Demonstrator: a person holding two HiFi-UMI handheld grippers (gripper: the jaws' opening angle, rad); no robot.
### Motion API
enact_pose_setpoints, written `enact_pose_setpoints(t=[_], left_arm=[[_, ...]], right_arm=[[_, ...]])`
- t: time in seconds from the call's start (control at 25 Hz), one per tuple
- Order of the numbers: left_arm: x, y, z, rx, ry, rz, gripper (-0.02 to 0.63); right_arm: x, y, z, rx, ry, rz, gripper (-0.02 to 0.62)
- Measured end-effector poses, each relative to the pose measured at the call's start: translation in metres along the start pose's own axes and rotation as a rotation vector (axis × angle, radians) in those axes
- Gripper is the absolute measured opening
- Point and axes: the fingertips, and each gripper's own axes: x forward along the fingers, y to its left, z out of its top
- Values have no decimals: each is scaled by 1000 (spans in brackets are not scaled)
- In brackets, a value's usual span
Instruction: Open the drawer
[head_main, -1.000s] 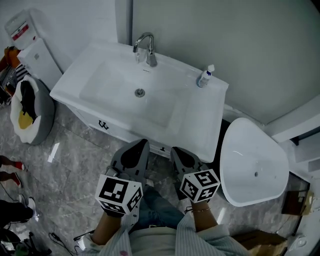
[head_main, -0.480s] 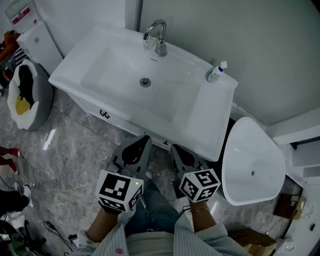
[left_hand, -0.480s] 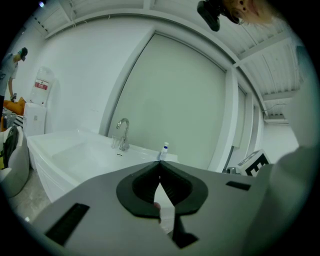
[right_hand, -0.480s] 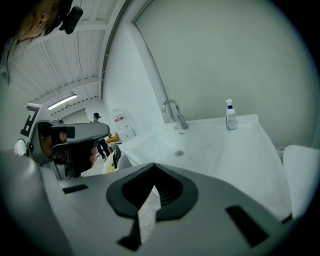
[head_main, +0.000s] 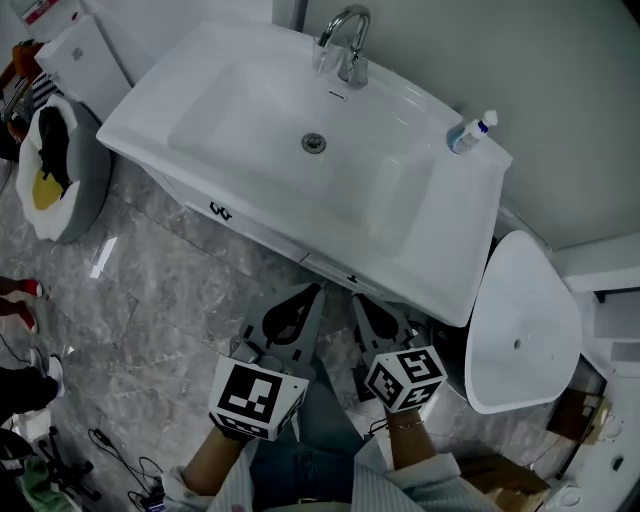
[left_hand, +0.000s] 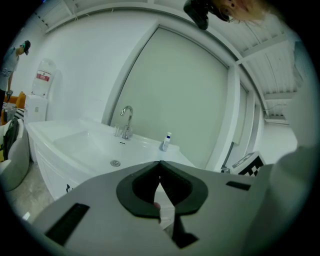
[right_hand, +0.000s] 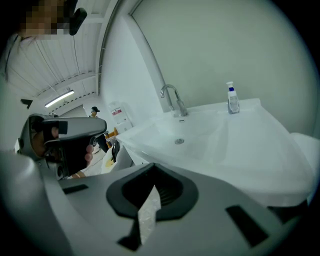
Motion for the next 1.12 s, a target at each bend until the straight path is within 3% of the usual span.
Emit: enact_pose_setpoints(t=[0.36,0.64,1.12], left_arm=[[1,2,-65,-3,69,-37,15],[4,10,-112,-39,112,-48,15],[4,30,-163,-52,124,-66,16]], right_arm=[[21,-16,-58,40,15,-67,9],[37,-50,-99,32,9,-178,9],[68,-95,-158,68,18,-286,11]])
